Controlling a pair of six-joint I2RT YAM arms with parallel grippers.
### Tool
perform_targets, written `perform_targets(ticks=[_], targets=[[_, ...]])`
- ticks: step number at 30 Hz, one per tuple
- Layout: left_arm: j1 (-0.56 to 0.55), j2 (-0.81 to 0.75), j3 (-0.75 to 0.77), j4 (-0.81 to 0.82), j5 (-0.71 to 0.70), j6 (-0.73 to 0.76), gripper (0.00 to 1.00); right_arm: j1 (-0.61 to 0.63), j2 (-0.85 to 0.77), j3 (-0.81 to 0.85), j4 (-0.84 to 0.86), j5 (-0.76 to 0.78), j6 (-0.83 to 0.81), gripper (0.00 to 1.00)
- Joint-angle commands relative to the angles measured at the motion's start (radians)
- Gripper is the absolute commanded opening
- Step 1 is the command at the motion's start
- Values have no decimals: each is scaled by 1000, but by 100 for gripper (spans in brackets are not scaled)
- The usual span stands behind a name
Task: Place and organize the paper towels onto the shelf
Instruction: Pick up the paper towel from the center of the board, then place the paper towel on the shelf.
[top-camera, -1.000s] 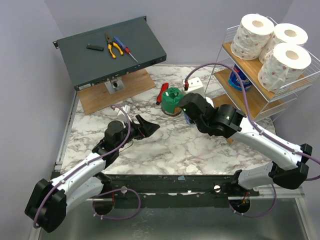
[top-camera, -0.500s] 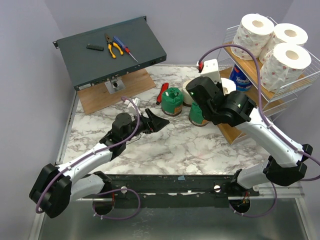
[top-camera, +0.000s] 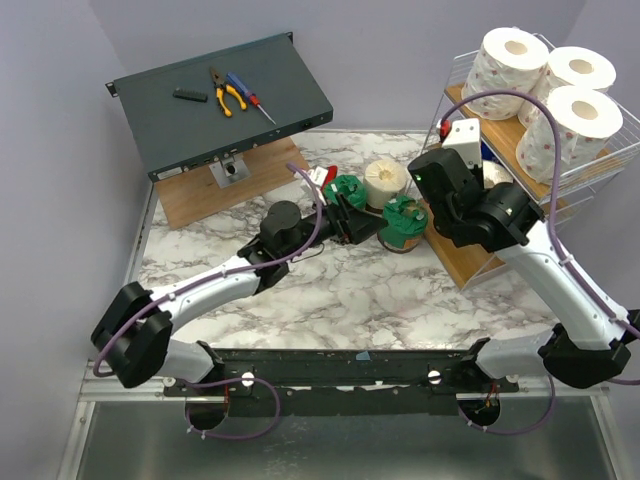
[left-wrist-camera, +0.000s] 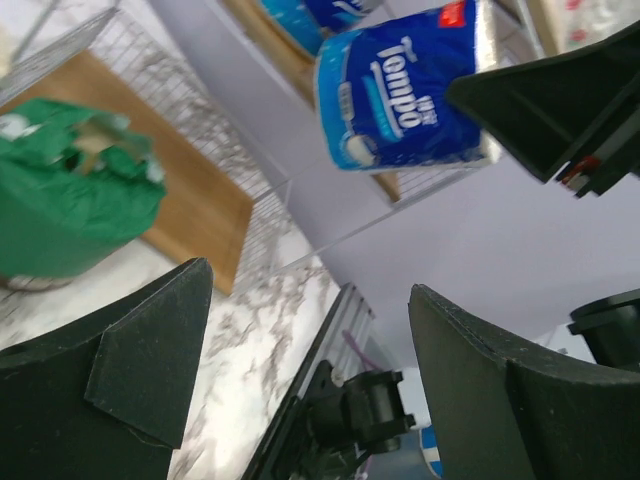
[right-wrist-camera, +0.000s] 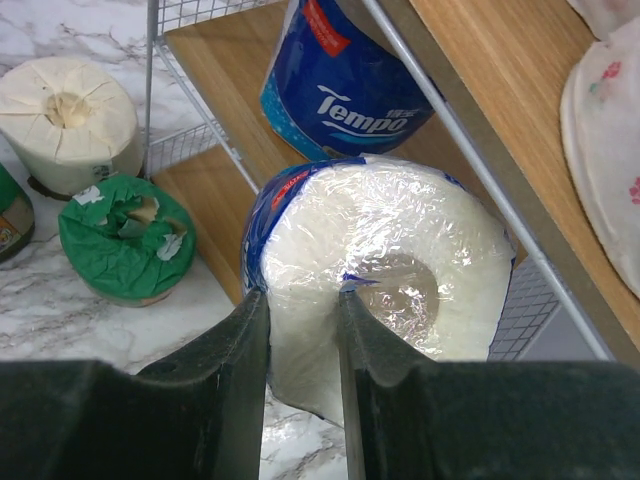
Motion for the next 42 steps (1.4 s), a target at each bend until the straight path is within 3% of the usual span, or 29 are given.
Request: perform_targets(ticks=[1,13,27,42], targets=[[-57,95,92,187,22,1,82,-21,-41,-18,-1,36,11,28],[-141,353,287,480,37,42,80,-42,-89,-78,-4,73,42,29],[-205,533,530,396,67,74,77,-45,-104,-80,-15,88,34,30],[-228,627,665,322,71,81,75,-45,-127,-138,-2,58,59,31]])
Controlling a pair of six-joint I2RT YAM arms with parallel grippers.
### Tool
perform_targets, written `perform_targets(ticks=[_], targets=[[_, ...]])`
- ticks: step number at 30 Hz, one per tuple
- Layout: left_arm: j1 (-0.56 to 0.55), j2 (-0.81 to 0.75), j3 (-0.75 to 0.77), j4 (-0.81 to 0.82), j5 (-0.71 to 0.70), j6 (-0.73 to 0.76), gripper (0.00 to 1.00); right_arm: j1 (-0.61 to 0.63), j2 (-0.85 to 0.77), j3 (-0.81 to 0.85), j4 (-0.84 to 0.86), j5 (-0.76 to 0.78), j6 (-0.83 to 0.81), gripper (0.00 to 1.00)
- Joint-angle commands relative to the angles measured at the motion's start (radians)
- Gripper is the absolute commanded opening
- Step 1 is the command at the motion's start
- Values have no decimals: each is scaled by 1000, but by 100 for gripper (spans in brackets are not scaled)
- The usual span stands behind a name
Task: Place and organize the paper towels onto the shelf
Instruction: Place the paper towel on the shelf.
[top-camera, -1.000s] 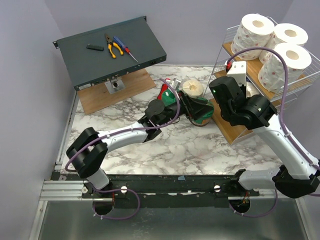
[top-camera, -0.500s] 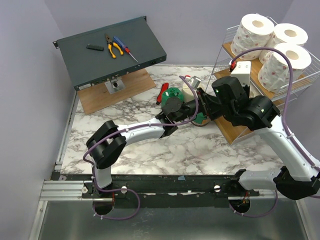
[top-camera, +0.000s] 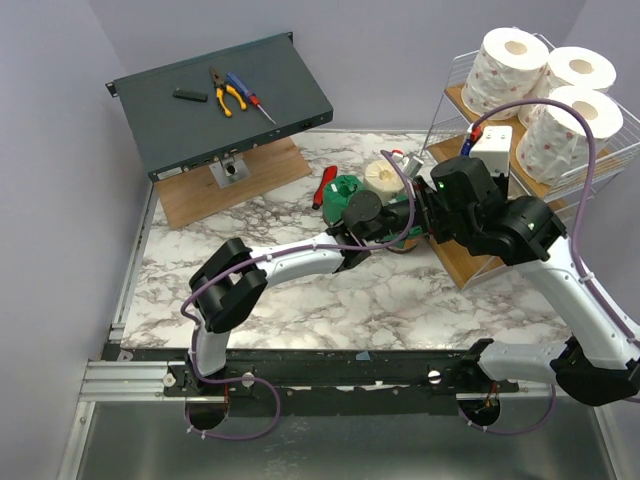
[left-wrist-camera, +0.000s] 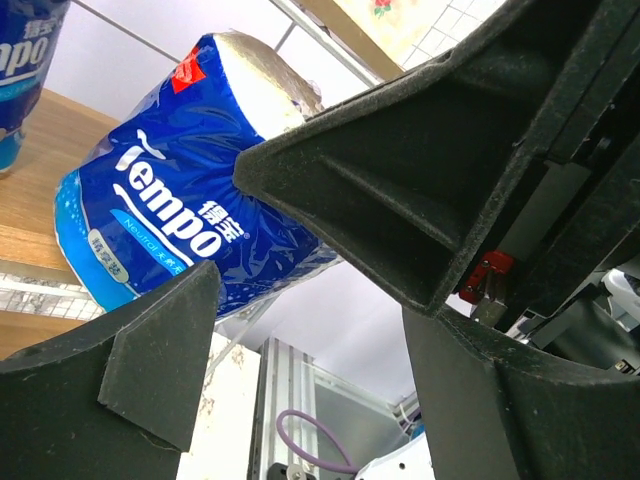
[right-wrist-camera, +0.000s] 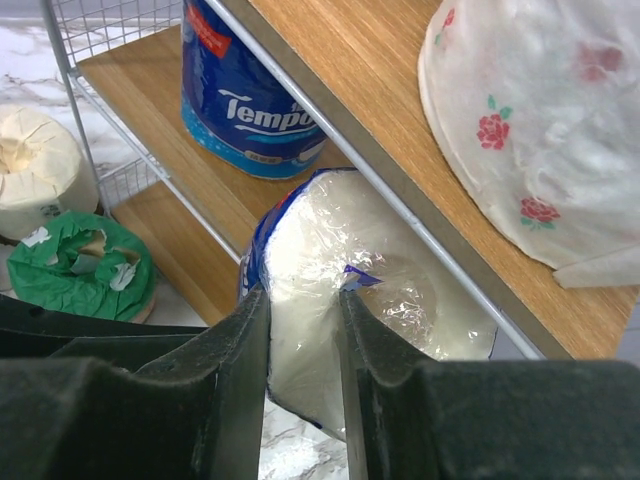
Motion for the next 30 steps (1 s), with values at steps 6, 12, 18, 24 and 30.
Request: perform_targets(ticks=[6,12,18,24,30], targets=[[-17,41,81,-31,-22,13,75,4,-16,-30,-41,-6,20,39],[-18,51,87,-34,-27,6,75,4,-9,-6,-37,-15,21,55],[-18,63,109,-45,-28,3,75,4,14,75,-6,-82,21,64],[-18,82,140,-61,-26,5,74,4,-20,90,127,-216,-34,66],[-15,55,110,-49,-31,19,74,3,-96,60,229,-305,-80,66]])
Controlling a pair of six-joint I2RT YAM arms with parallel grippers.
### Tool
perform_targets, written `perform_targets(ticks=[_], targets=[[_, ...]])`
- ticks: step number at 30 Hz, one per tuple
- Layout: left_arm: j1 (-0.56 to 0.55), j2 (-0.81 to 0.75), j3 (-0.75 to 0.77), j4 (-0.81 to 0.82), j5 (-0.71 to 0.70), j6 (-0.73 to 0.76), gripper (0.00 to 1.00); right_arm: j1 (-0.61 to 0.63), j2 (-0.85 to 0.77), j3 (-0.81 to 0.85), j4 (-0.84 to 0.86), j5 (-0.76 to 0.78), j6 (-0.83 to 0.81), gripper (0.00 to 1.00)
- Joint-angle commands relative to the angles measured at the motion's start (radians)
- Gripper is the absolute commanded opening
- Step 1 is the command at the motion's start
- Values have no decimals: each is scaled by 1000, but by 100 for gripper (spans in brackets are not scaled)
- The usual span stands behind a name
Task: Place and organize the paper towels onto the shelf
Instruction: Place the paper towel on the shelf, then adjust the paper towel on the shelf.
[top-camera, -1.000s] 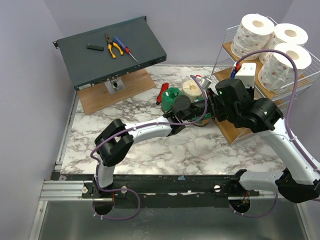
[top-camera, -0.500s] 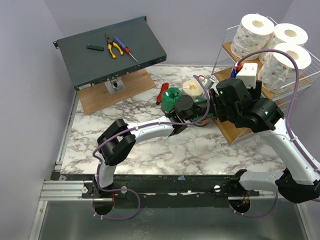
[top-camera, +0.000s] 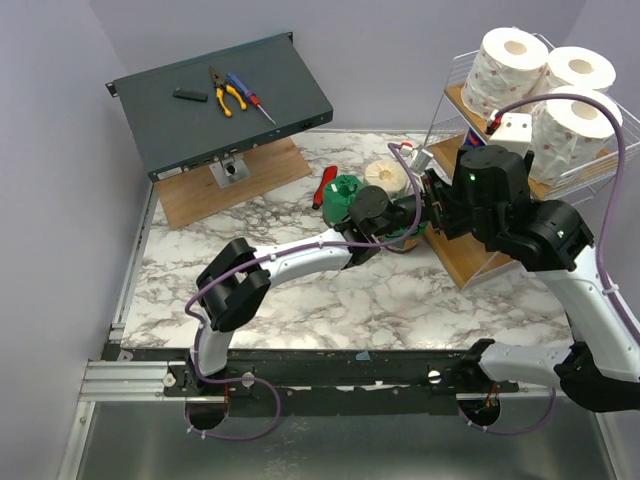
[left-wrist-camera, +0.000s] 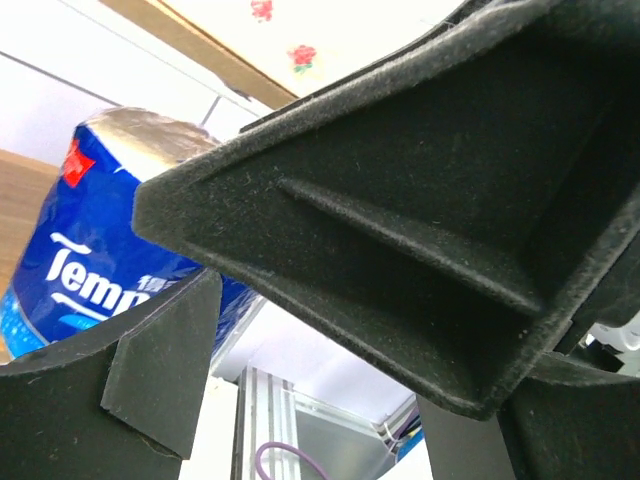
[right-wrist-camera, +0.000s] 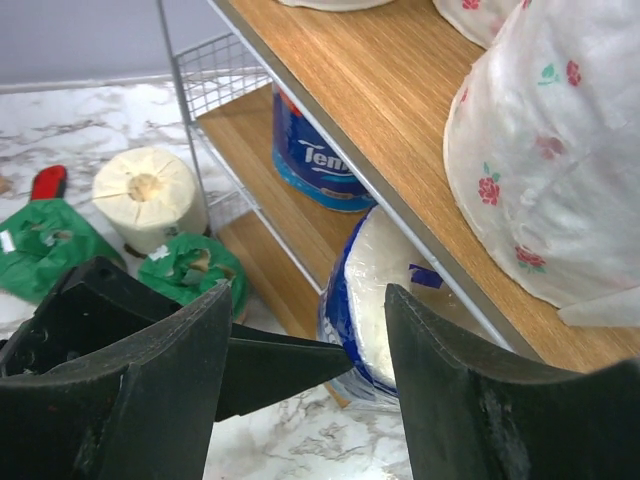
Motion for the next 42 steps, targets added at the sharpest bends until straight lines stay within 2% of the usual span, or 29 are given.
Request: perform_targets(ticks=[1,5,9,20,22,23,31,42], targets=[[6,-8,-33,-27,-52,23,74,15,-84,-30,138,-179,-44,66],[29,-71,-132,-3,-77,28,74,16,-156,-108,230,-269,-73,65],[53,-133,-235,23,-94,22,74,16,-175,-162,251,-308,-72,59],[101,-332,-594,83,-176,14,73,15,-251,-386,348,-297,-10,18],[111,-371,-660,99,-186,4,73,15,-267,-440,366,-261,9,4],[116,-392,-693,102,-192,4,73,16,-272,-460,369,-235,19,1],[123,-512,-875,125,-240,15,73,16,-275,-555,307,-41,130,1],[131,-512,-931,158,-223,-19,72,16,-208,-626,237,152,300,1]])
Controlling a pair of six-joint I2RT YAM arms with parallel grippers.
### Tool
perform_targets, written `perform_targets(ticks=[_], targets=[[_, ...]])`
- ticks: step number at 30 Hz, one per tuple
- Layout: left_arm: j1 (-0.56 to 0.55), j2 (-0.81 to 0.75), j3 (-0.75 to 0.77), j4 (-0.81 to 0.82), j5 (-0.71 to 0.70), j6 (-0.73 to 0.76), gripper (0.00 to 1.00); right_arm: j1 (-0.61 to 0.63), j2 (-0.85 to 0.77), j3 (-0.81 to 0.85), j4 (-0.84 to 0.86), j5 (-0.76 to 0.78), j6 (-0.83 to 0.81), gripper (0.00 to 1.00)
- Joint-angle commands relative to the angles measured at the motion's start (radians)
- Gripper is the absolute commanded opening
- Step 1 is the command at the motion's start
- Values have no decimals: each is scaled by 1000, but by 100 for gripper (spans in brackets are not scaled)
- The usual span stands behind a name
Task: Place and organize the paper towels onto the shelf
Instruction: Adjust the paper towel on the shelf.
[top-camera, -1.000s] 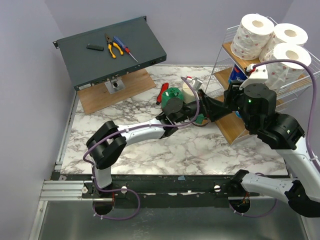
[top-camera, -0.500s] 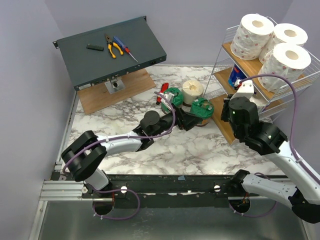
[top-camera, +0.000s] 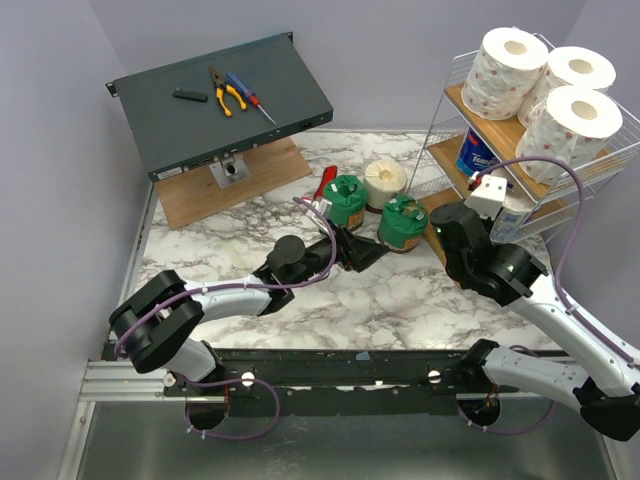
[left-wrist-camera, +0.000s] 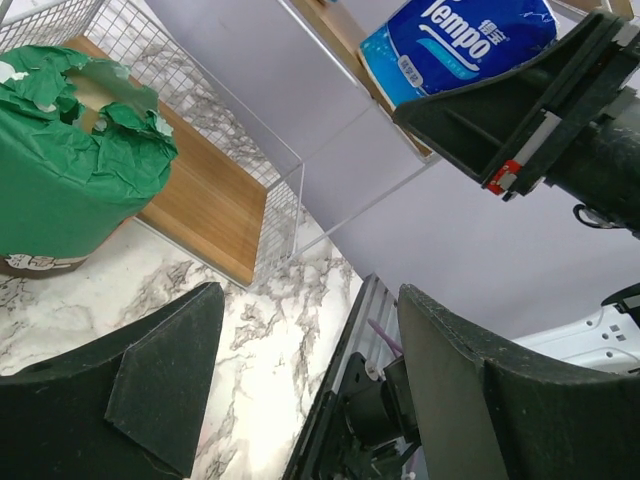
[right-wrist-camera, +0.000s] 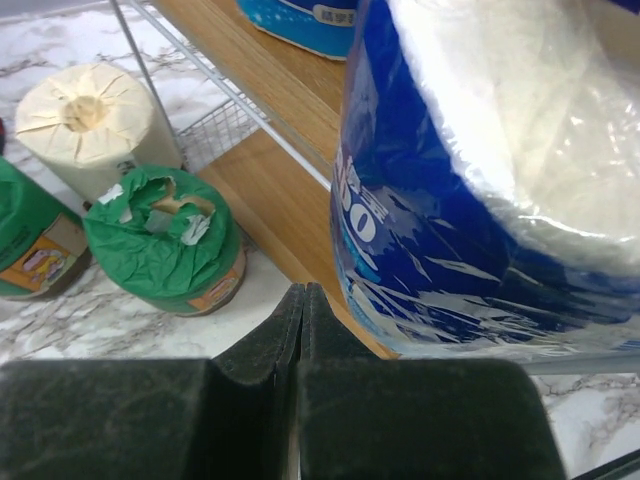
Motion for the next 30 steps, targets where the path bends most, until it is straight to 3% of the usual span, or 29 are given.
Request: perform_targets(ticks=[1,7,13,24,30], targets=[[10,-16,-24,62,-10,-16,72,6,24,-13,-39,146,101,1],[23,-37,-51,68,-4,-19,72,-6,31,2,-40,232,110,1],[28,-40,-61,74,7,-27,72,-82,35,10,-14,220,62,1],[34,-62,-78,88,13,-29,72,-108,-76,30,135,-63,-107,1],[35,-46,-76,113,15,-43,72,-108,-25,51,169,-165,-150,1]])
